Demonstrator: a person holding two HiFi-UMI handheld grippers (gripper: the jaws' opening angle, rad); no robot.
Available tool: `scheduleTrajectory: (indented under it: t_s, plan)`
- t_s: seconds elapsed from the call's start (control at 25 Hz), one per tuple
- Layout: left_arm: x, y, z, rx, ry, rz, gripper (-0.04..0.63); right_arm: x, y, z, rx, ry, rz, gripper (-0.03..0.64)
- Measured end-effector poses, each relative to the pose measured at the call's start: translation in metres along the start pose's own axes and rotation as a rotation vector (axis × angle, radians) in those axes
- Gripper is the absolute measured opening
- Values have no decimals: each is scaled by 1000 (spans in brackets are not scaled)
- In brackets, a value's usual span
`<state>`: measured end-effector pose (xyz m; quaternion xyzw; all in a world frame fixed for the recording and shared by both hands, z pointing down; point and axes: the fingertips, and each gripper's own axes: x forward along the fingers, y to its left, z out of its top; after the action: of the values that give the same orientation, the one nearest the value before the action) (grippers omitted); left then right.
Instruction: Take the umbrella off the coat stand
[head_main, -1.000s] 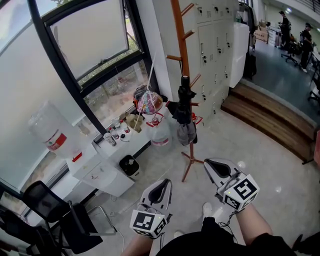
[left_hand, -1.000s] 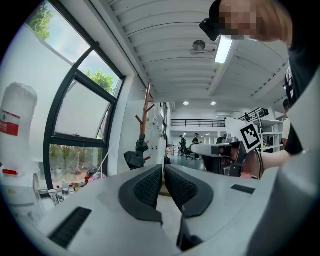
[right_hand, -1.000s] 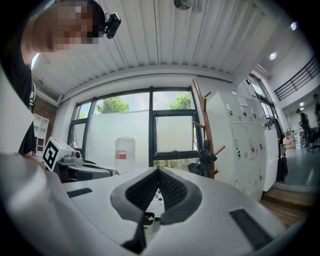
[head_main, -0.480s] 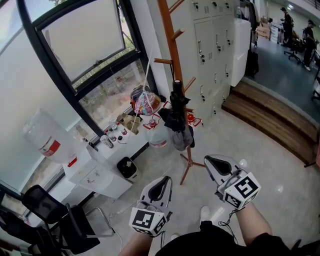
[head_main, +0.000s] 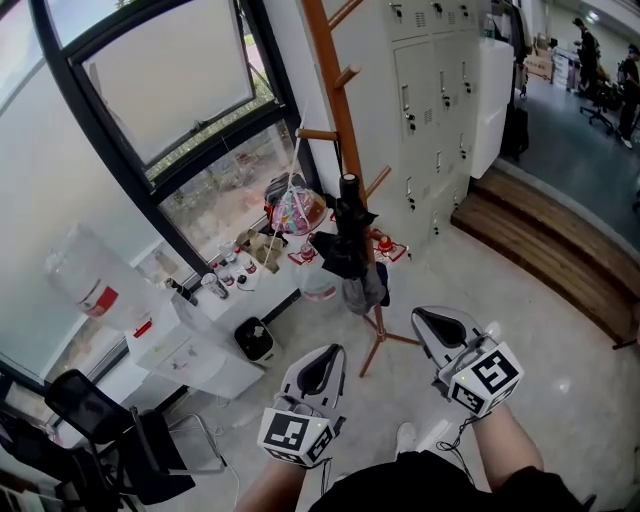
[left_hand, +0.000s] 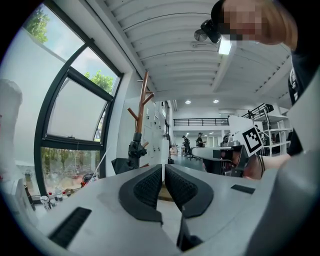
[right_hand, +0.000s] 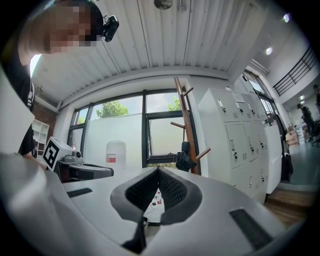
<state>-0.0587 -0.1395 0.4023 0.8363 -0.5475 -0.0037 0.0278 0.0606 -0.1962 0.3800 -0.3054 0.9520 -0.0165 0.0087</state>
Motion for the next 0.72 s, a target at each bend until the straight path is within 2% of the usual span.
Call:
scheduleTrajectory:
  t_s: [0.72]
  plan:
    - [70, 1, 13, -16, -26, 88, 29, 19, -61, 3, 24, 10, 100, 54]
